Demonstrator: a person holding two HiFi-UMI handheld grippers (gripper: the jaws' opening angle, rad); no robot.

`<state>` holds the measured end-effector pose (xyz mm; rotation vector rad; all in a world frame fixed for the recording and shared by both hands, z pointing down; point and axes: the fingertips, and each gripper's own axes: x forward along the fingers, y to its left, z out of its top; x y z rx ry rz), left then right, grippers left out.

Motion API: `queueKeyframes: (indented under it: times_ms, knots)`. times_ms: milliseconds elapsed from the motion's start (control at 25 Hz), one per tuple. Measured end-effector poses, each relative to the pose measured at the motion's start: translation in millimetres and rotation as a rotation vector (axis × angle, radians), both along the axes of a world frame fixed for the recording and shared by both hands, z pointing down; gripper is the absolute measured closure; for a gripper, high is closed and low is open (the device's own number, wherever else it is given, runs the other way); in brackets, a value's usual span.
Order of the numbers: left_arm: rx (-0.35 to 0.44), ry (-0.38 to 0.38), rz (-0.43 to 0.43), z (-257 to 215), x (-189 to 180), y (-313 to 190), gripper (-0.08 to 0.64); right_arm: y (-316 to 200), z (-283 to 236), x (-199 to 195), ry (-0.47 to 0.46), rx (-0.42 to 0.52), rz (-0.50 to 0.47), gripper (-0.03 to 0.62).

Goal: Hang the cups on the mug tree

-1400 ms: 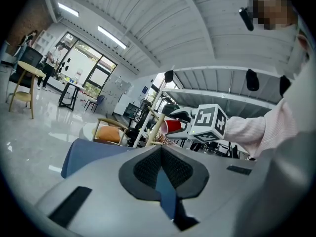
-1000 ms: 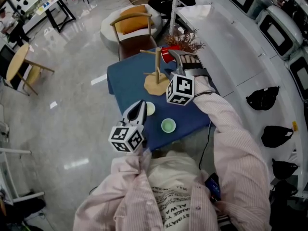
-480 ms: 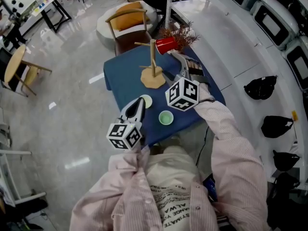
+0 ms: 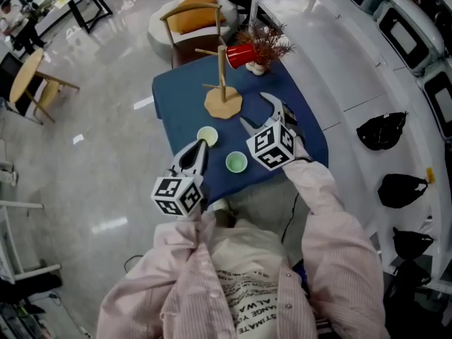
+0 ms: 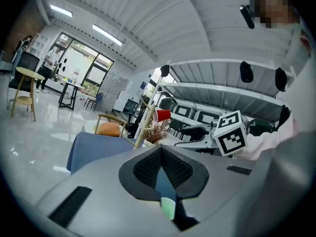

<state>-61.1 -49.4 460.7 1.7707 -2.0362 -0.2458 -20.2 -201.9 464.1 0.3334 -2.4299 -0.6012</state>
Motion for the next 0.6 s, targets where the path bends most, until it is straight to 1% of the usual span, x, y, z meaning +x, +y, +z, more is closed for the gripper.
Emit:
queueKeyframes:
  times_ms: [120,280,600]
  knots:
    - [-0.016,0.008,-0.034,4,8,13,0.561,13,19,15,-0.011,-0.103,0.007,0.270]
    - [-0.041,0.012,-0.058,12,22,27,0.561,30,39,33,-0.032,-0.203,0.015,0.270]
    - [-0.073,0.025,-0.089,24,49,52,0.561,67,68,58,-0.057,-0.330,0.004,0.270]
